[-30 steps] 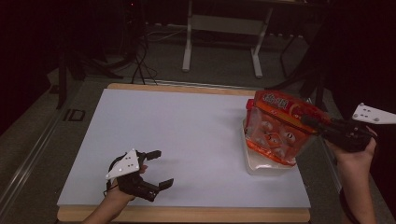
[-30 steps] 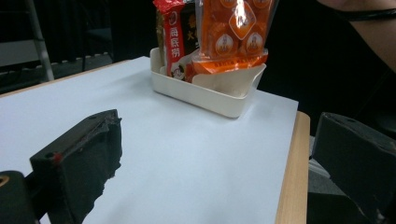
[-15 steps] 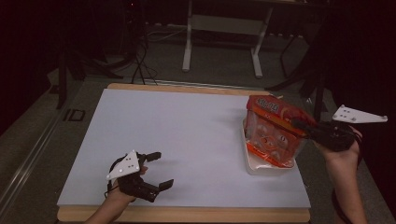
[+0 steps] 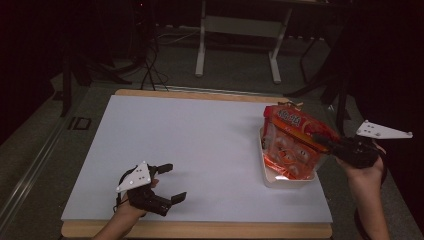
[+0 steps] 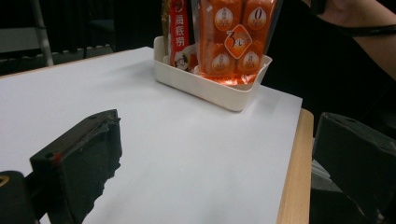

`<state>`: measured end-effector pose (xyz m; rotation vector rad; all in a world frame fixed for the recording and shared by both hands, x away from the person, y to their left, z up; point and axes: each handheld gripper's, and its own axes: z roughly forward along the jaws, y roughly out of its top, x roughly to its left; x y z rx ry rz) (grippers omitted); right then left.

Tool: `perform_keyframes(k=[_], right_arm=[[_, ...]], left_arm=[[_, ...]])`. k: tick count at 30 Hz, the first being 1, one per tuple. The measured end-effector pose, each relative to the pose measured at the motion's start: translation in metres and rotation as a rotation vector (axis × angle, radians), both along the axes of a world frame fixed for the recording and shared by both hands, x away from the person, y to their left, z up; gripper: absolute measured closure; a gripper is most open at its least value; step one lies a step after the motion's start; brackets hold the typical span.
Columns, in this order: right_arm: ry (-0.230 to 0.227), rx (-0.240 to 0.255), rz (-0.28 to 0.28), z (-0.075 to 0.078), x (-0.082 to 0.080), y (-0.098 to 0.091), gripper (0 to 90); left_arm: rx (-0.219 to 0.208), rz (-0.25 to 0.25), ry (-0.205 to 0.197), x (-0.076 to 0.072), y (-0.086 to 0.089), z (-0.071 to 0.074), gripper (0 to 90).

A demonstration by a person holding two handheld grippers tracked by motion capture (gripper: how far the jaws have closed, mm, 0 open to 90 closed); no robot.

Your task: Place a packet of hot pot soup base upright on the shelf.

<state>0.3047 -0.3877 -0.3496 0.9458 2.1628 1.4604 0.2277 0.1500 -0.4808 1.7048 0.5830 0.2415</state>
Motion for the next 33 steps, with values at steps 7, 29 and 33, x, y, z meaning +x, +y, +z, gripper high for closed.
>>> perform_keyframes(k=[7, 29, 33], right_arm=[[0.031, 0.011, -0.011, -0.020, 0.001, -0.003, 90.0], [-0.066, 0.123, -0.064, 0.009, -0.011, 0.005, 56.5], [-0.099, 0.134, -0.050, 0.024, -0.015, 0.020, 48.8]], left_arm=[[-0.004, 0.004, 0.006, 0.001, 0.001, -0.001, 2.1], [-0.009, 0.013, 0.017, 0.001, 0.002, -0.004, 2.1], [-0.006, 0.014, 0.017, 0.001, 0.002, -0.005, 2.0]])
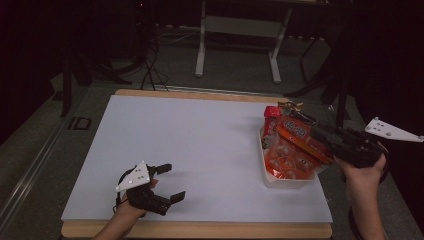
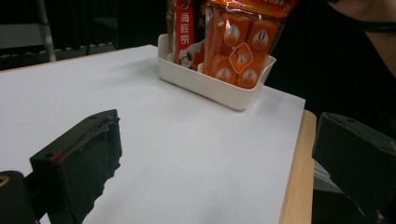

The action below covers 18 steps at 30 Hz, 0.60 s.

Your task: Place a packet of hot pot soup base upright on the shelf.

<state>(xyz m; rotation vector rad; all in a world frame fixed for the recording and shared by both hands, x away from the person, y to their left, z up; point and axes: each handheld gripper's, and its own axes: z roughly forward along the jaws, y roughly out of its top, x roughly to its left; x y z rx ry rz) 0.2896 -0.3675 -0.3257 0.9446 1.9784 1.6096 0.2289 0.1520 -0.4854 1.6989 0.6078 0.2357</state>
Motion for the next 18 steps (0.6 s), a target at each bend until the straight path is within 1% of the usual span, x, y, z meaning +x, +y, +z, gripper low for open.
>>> perform_keyframes(k=[1, 4, 6, 8, 10, 12, 13, 14, 18], right_arm=[[-0.006, 0.001, 0.007, 0.002, 0.000, 0.004, 46.1], [-0.021, -0.001, 0.000, 0.005, -0.001, 0.016, 36.6], [-0.031, 0.000, 0.007, 0.006, -0.002, 0.023, 34.0], [-0.029, 0.030, 0.027, 0.006, -0.002, 0.028, 31.0], [-0.026, 0.047, 0.041, 0.006, -0.002, 0.032, 27.5], [-0.015, 0.074, 0.073, 0.005, -0.003, 0.037, 22.6], [-0.015, 0.074, 0.073, 0.005, -0.003, 0.037, 22.6], [-0.010, 0.080, 0.096, 0.004, -0.005, 0.042, 21.0], [-0.011, 0.076, 0.134, 0.000, -0.008, 0.051, 18.4]], left_arm=[[0.003, 0.000, 0.000, 0.000, 0.000, 0.000, 2.0], [0.003, -0.002, 0.004, 0.000, 0.000, -0.001, 2.1], [0.002, -0.003, 0.004, 0.000, 0.000, -0.002, 2.0], [0.006, -0.001, 0.003, 0.000, 0.000, -0.002, 2.0], [0.003, 0.000, 0.004, 0.000, 0.000, -0.002, 2.1], [0.002, -0.002, 0.005, 0.000, -0.001, -0.002, 2.0], [0.002, -0.002, 0.005, 0.000, -0.001, -0.002, 2.1], [0.002, -0.004, 0.005, 0.000, -0.001, -0.002, 2.1], [0.000, -0.005, 0.006, -0.001, -0.001, -0.003, 2.0]])
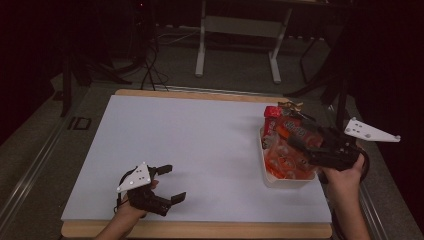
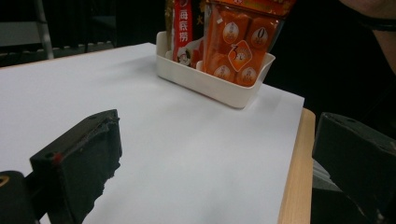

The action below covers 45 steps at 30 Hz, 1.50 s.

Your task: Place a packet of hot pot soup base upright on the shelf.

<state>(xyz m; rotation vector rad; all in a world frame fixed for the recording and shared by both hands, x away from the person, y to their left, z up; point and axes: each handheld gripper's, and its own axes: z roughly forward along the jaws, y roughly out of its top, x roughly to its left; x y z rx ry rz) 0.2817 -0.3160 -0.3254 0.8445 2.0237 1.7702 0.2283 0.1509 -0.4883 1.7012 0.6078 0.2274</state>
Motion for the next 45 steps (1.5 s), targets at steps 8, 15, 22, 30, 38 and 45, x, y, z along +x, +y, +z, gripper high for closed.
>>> perform_keyframes(k=[8, 15, 22, 30, 38, 45], right_arm=[[0.021, -0.007, 0.071, -0.012, -0.004, 0.017, 14.8], [0.046, -0.048, 0.148, -0.036, -0.008, 0.041, 14.7], [0.104, -0.095, 0.200, -0.070, -0.004, 0.062, 14.8], [0.140, -0.131, 0.233, -0.098, -0.004, 0.073, 15.0], [0.177, -0.162, 0.243, -0.118, -0.007, 0.074, 15.4], [0.200, -0.180, 0.248, -0.129, -0.011, 0.072, 15.3]], left_arm=[[-0.004, -0.003, 0.001, 0.000, 0.000, 0.000, 2.1], [-0.004, -0.002, -0.002, -0.001, 0.000, 0.000, 2.0], [-0.007, -0.004, -0.005, -0.002, 0.000, 0.000, 2.1], [-0.008, -0.006, -0.006, -0.002, 0.000, 0.000, 2.1], [-0.004, -0.008, -0.012, -0.003, 0.000, 0.001, 2.1], [0.002, -0.009, -0.022, -0.004, 0.000, 0.002, 2.0]])
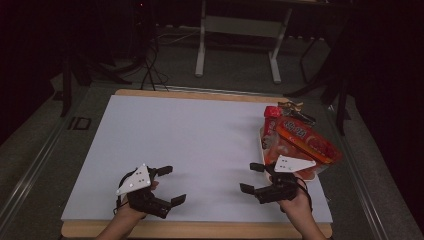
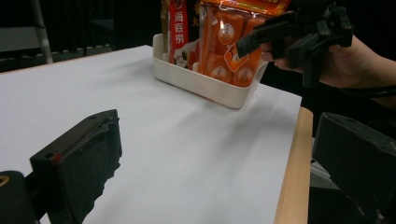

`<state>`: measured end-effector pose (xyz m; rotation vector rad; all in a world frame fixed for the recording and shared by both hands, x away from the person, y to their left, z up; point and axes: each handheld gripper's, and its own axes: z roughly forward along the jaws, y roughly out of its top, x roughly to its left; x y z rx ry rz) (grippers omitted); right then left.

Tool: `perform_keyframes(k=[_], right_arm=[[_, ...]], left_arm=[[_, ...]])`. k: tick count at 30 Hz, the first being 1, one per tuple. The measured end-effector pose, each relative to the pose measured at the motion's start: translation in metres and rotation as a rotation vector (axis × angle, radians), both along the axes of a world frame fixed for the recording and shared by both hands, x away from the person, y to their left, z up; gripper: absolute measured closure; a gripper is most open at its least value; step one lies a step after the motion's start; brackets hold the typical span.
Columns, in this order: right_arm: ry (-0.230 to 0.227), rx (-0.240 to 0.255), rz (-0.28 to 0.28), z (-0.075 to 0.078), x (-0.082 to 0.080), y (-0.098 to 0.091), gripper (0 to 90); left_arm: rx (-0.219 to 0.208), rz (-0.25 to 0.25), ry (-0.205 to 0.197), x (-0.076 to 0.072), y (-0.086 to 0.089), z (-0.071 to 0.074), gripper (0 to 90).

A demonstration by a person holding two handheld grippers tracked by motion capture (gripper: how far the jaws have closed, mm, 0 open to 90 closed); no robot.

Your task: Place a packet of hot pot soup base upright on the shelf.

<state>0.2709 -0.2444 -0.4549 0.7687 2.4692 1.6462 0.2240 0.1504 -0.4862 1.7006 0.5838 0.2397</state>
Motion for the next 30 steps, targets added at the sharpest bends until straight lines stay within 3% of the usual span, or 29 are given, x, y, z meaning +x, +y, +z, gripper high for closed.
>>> perform_keyframes(k=[19, 30], right_arm=[[0.001, -0.006, -0.049, -0.017, -0.014, -0.031, 14.5], [-0.027, 0.000, -0.061, -0.017, -0.015, -0.035, 14.5]], left_arm=[[0.010, 0.011, 0.005, 0.002, 0.003, -0.004, 2.0], [0.023, 0.010, 0.005, 0.002, 0.002, -0.007, 2.0]])
